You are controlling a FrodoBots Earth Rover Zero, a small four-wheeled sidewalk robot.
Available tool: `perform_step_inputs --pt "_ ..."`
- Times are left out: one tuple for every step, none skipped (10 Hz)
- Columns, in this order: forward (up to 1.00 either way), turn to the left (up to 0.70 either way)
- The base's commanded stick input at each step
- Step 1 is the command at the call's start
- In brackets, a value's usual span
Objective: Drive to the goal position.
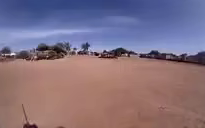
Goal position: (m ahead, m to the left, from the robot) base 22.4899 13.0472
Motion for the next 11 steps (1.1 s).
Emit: perform_step_inputs --pt "0.7 0.0" --pt "0.7 0.0" --pt "0.7 0.0" --pt "0.7 0.0" --pt "0.7 0.0" --pt "0.7 0.0" --pt "0.7 0.0" --pt "0.7 0.0" --pt "0.7 0.0" --pt "0.7 0.0" --pt "0.7 0.0"
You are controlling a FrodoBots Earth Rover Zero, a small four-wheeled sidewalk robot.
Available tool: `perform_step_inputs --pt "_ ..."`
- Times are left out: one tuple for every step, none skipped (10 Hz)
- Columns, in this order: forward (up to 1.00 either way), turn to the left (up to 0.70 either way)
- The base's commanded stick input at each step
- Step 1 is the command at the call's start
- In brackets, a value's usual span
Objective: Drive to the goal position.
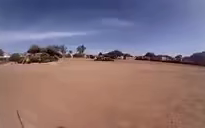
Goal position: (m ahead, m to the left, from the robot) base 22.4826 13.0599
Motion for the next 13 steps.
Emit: perform_step_inputs --pt "0.7 0.0" --pt "0.7 0.0" --pt "0.7 0.0" --pt "0.7 0.0" --pt "0.7 0.0" --pt "0.7 0.0" --pt "0.7 0.0" --pt "0.7 0.0" --pt "0.7 0.0" --pt "0.7 0.0" --pt "0.7 0.0" --pt "0.7 0.0" --pt "0.7 0.0"
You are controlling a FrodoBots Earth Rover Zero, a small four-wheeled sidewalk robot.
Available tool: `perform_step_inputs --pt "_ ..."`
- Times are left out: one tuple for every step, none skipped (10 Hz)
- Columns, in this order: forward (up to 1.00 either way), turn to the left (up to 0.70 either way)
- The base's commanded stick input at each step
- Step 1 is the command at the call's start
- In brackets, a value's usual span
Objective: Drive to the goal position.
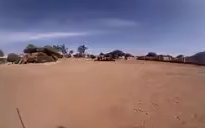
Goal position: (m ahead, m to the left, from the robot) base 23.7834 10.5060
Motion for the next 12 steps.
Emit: perform_step_inputs --pt "0.7 0.0" --pt "0.7 0.0" --pt "0.7 0.02" --pt "0.7 0.02" --pt "0.7 0.02" --pt "0.7 0.02" --pt "0.7 0.02" --pt "0.7 0.02" --pt "0.7 0.06" --pt "0.7 0.09" --pt "0.7 0.28" --pt "0.7 0.16"
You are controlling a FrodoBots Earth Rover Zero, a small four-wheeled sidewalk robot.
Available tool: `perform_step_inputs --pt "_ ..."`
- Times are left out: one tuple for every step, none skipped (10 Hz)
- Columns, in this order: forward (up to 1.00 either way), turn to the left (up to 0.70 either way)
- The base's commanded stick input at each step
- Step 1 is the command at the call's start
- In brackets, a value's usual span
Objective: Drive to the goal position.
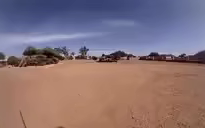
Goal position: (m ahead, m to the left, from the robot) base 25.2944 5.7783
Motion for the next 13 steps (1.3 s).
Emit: perform_step_inputs --pt "0.7 0.04" --pt "0.7 0.02" --pt "0.7 0.02" --pt "0.7 0.02" --pt "0.7 0.02" --pt "0.7 0.02" --pt "0.7 0.0" --pt "0.7 0.0" --pt "0.7 0.0" --pt "0.7 0.01" --pt "0.7 0.02" --pt "0.7 0.02" --pt "0.7 0.02"
